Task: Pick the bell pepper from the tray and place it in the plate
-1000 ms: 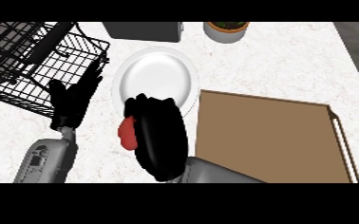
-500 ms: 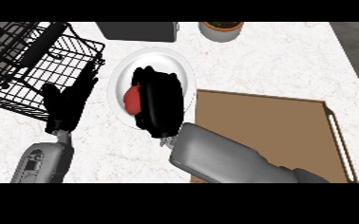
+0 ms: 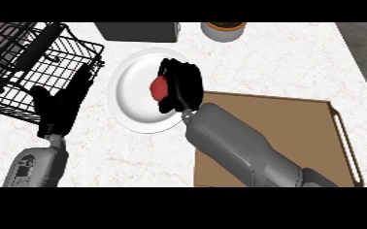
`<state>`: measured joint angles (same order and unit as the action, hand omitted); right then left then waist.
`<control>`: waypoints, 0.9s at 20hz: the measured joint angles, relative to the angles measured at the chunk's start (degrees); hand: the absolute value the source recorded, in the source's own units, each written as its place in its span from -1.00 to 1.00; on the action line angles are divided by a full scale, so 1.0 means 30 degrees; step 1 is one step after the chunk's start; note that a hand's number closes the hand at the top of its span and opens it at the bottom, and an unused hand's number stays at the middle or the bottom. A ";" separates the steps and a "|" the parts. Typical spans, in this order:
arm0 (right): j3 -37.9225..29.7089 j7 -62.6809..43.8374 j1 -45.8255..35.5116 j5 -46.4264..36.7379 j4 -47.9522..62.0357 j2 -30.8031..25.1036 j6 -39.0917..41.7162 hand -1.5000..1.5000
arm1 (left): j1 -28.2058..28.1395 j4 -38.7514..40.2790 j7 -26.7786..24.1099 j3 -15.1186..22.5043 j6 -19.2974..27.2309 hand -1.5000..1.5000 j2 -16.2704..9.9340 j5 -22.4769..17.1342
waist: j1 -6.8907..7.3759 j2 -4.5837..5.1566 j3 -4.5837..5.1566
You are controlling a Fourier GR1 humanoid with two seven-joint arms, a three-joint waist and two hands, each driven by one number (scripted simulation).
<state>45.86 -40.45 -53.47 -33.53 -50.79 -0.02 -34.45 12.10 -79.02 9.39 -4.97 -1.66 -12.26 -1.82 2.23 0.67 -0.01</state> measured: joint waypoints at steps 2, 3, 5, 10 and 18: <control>-0.0559 0.1278 0.0126 0.1429 0.0572 0.0002 0.0540 -1.00 | -0.0085 -0.0180 0.0016 0.0164 0.0192 0.00 0.0183 0.0184 | 0.0006 -0.0004 -0.0004; -0.0813 0.2361 0.0251 0.1977 0.1066 0.0003 0.0788 -1.00 | 0.0044 -0.0169 0.0070 0.0149 0.0248 0.00 0.0205 0.0203 | -0.0008 0.0011 -0.0004; -0.0939 0.4142 0.0489 0.2960 0.1777 0.0002 0.0778 -1.00 | -0.0085 -0.0407 0.0220 0.0127 0.0142 0.00 0.0127 0.0154 | 0.0037 0.0006 -0.0006; -0.1224 0.7711 0.0451 0.4012 0.2299 0.0004 -0.0480 -1.00 | -0.0101 -0.0084 0.0054 0.0040 0.0199 0.00 0.0263 0.0210 | -0.0103 -0.0037 -0.0007; -0.2561 1.1727 0.0855 0.7385 -0.1762 0.0005 -0.1537 -1.00 | 0.0043 -0.0216 0.0476 0.0032 0.0472 0.00 0.0353 0.0375 | -0.0291 -0.0138 -0.0016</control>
<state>38.18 -5.27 -50.90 -11.38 -56.08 0.00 -39.06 12.22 -79.67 10.82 -4.88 -0.24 -11.20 -0.69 1.36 0.26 -0.06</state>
